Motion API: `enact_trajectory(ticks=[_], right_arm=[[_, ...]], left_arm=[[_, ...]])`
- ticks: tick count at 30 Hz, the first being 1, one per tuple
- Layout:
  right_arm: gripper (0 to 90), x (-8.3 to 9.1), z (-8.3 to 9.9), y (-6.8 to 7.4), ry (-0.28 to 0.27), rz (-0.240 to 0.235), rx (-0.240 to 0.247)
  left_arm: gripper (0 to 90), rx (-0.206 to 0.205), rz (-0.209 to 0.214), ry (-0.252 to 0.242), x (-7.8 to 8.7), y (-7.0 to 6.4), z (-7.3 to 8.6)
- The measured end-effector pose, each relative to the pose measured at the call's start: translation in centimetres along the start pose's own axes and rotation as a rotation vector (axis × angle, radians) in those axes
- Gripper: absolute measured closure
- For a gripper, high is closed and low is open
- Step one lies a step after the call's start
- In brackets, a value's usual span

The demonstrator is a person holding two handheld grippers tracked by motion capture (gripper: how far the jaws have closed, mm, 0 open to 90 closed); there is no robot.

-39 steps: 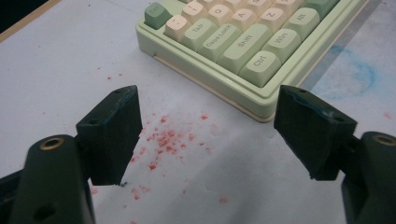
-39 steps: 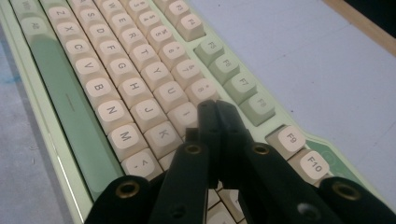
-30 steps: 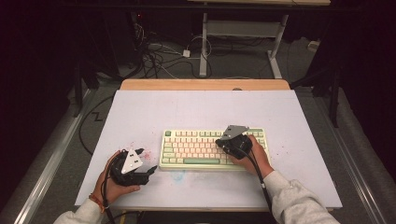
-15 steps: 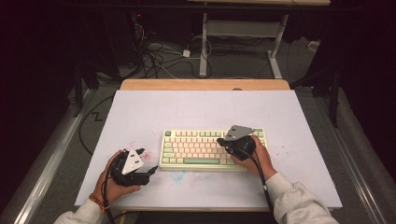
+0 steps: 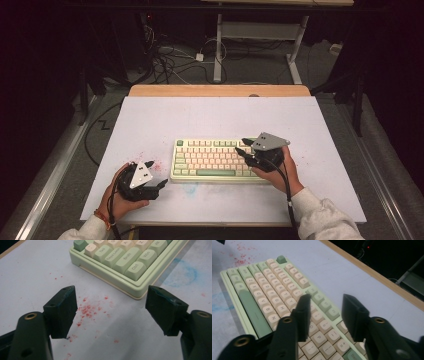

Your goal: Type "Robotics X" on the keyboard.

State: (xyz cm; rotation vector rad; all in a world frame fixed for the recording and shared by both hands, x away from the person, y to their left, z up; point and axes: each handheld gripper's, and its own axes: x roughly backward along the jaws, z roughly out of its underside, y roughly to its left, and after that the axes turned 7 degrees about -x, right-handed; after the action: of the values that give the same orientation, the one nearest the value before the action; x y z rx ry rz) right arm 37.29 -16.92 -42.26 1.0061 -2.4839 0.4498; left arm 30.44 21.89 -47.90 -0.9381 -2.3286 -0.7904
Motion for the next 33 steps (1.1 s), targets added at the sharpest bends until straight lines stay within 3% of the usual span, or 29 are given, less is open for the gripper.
enact_trajectory(ticks=[5, 9, 22, 26, 30, 33], right_arm=[[34.7, 0.9, 0.1, 0.2, -0.047, 0.032, -0.016], [28.2, 1.7, 0.6, 0.3, -0.064, 0.062, -0.025], [20.8, 4.9, 3.5, 0.5, -0.067, 0.136, -0.041], [21.1, 6.0, 4.4, 0.4, -0.063, 0.156, -0.043], [20.9, 7.0, 5.1, 0.3, -0.059, 0.18, -0.045], [20.9, 7.5, 5.8, 0.2, -0.055, 0.194, -0.05]], left_arm=[[21.5, 0.003, -0.003, 0.002, 0.2, 0.1, 0.1], [19.2, 0.01, 0.0, 0.002, 0.2, 0.2, 0.1], [21.0, 0.009, -0.002, -0.034, 0.8, 0.4, -0.4], [25.8, 0.021, 0.002, -0.05, 1.1, 0.5, -0.7], [35.8, 0.006, 0.006, -0.055, 1.2, 0.5, -1.0], [44.6, 0.015, 0.031, -0.057, 1.1, 0.7, -1.3]])
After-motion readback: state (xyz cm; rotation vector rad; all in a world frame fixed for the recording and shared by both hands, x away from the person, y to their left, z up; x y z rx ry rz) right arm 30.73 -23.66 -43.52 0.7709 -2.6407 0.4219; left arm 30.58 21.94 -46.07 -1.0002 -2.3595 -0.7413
